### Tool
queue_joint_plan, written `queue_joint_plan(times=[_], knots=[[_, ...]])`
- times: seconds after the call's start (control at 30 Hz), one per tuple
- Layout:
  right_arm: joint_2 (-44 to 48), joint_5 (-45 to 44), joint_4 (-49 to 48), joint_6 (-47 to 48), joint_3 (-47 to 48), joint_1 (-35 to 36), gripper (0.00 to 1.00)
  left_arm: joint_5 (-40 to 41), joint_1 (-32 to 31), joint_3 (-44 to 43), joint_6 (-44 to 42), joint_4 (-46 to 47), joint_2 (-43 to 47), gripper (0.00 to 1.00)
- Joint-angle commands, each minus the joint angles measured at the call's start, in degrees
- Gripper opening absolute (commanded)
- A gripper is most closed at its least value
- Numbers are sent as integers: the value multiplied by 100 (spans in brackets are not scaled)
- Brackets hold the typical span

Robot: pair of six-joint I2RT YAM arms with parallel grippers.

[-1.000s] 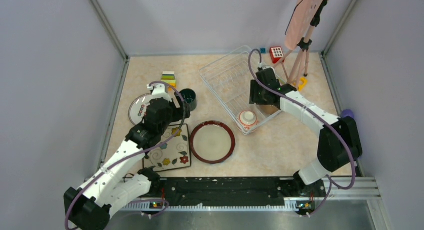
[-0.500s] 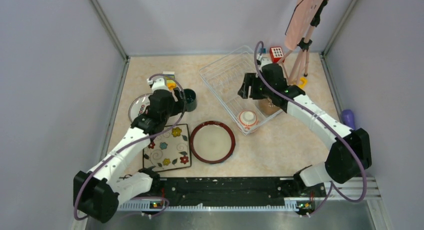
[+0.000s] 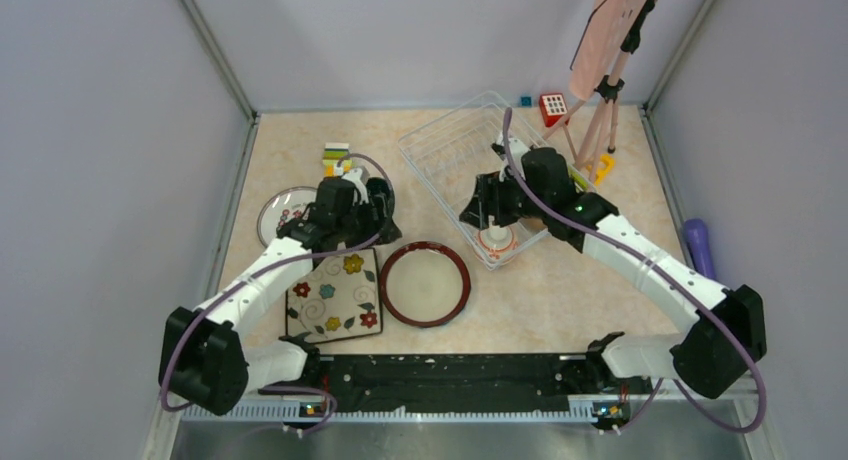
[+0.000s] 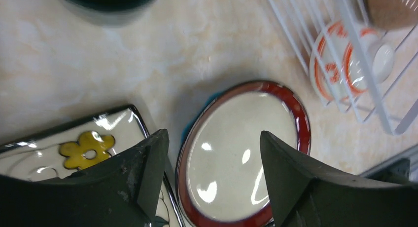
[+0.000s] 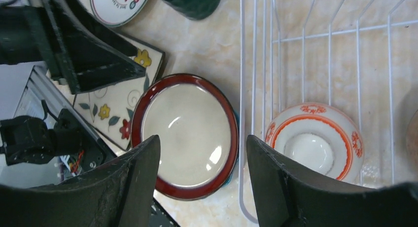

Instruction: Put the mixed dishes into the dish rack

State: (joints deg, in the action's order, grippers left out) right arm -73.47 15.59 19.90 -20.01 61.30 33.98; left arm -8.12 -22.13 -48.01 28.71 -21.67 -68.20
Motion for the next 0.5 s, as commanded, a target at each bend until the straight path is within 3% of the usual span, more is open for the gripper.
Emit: queue_joint_plan(times=[0.0, 0.23, 0.47], knots=[[494, 277, -52, 137, -194, 56, 63, -1104, -1, 589, -14, 83, -201, 72], [629, 491, 38, 156, -322, 56, 64, -1025, 0, 983, -42, 280, -364, 70], [685, 867, 34, 159, -588, 56, 64, -1572, 0, 1175, -109, 358, -493, 47]])
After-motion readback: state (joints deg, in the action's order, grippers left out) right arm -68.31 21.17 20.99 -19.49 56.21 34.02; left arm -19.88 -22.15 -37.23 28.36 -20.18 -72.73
